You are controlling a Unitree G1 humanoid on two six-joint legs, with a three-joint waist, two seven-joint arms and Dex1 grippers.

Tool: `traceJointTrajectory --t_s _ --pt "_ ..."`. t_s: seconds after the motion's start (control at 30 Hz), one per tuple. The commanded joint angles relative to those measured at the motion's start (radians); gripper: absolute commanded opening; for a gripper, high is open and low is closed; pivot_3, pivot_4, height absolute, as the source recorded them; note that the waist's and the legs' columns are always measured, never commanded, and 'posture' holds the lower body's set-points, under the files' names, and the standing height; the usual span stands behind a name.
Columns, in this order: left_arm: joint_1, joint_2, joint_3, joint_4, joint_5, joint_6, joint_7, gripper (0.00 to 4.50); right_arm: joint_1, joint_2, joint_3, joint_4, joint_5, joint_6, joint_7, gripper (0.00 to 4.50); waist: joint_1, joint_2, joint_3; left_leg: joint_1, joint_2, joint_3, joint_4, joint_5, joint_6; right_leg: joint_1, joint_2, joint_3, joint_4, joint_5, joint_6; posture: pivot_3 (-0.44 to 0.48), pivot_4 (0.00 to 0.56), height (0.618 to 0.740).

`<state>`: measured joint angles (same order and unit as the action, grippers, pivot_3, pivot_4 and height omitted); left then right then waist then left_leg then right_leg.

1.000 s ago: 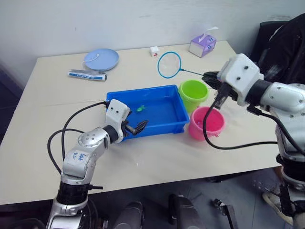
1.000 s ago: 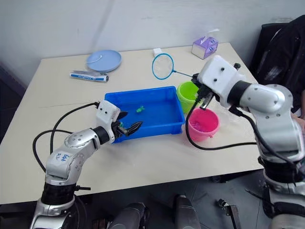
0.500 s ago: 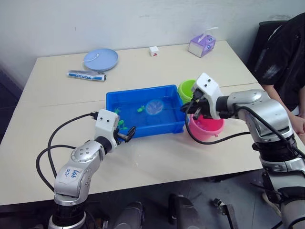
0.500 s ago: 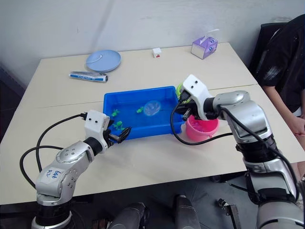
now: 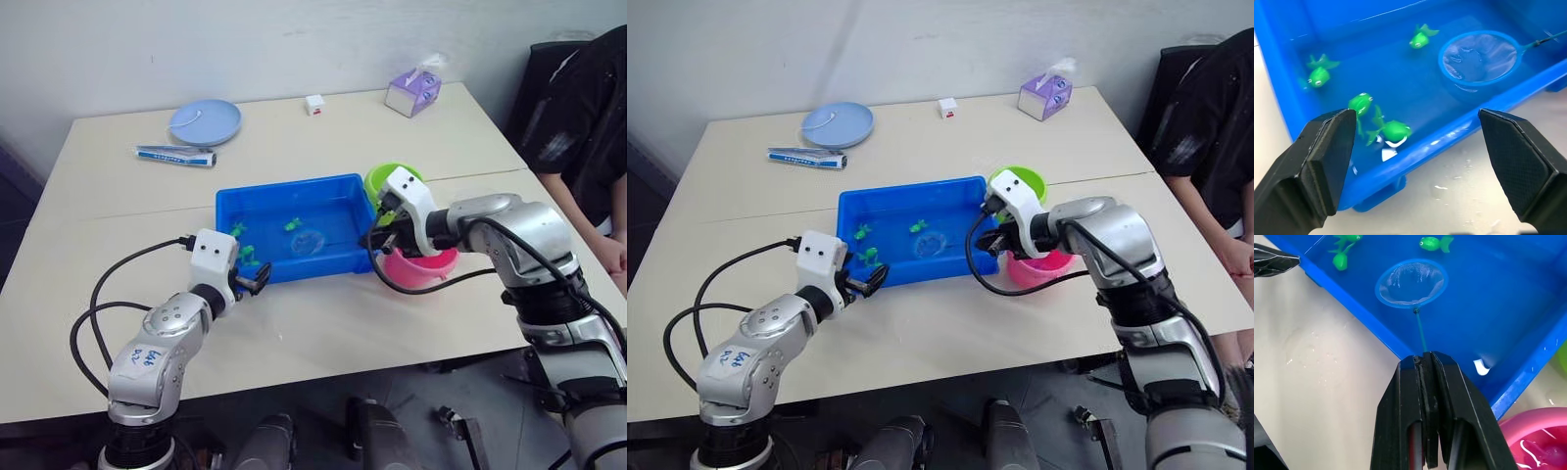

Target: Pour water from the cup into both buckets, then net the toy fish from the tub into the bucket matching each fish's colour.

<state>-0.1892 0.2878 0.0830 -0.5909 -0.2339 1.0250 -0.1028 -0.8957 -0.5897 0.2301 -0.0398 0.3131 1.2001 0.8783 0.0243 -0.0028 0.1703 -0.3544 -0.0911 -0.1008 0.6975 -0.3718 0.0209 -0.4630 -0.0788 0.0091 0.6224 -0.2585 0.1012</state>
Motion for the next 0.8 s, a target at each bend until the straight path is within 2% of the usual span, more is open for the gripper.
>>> traceJointTrajectory --t_s 0.03,0.27,0.53,0.8 --pt "-0.016 0.007 0.025 -0.039 0.005 -0.010 0.004 4.30 -0.040 0.021 0.004 0.047 0.007 -0.018 -0.009 0.76 0.000 0.000 0.000 0.000 0.000 0.000 0.000 0.000 0.000 0.000 0.000 0.000 0.000 0.000 0.000 0.000 0.150 0.740" --pt "-0.020 0.000 0.029 -0.035 0.008 -0.016 0.009 4.30 -0.076 0.046 0.020 0.175 0.002 -0.032 0.003 0.76 -0.001 0.000 0.000 0.000 0.000 0.000 0.000 0.000 0.000 0.000 0.000 0.000 0.000 0.000 0.000 0.000 0.150 0.740" --pt "-0.015 0.000 0.037 -0.030 0.007 -0.023 0.010 4.30 -0.074 0.058 0.040 0.212 0.000 -0.048 0.006 0.76 -0.001 0.000 0.000 0.000 0.000 0.000 0.000 0.000 0.000 0.000 0.000 0.000 0.000 0.000 0.000 0.000 0.150 0.740" --pt "-0.003 0.001 0.035 -0.027 0.007 -0.040 0.005 4.30 -0.091 0.142 0.028 0.293 -0.015 -0.112 -0.038 0.76 -0.004 0.000 0.000 0.000 0.000 0.000 -0.001 0.000 0.000 -0.001 0.000 -0.001 0.000 0.000 0.000 0.000 0.150 0.740"
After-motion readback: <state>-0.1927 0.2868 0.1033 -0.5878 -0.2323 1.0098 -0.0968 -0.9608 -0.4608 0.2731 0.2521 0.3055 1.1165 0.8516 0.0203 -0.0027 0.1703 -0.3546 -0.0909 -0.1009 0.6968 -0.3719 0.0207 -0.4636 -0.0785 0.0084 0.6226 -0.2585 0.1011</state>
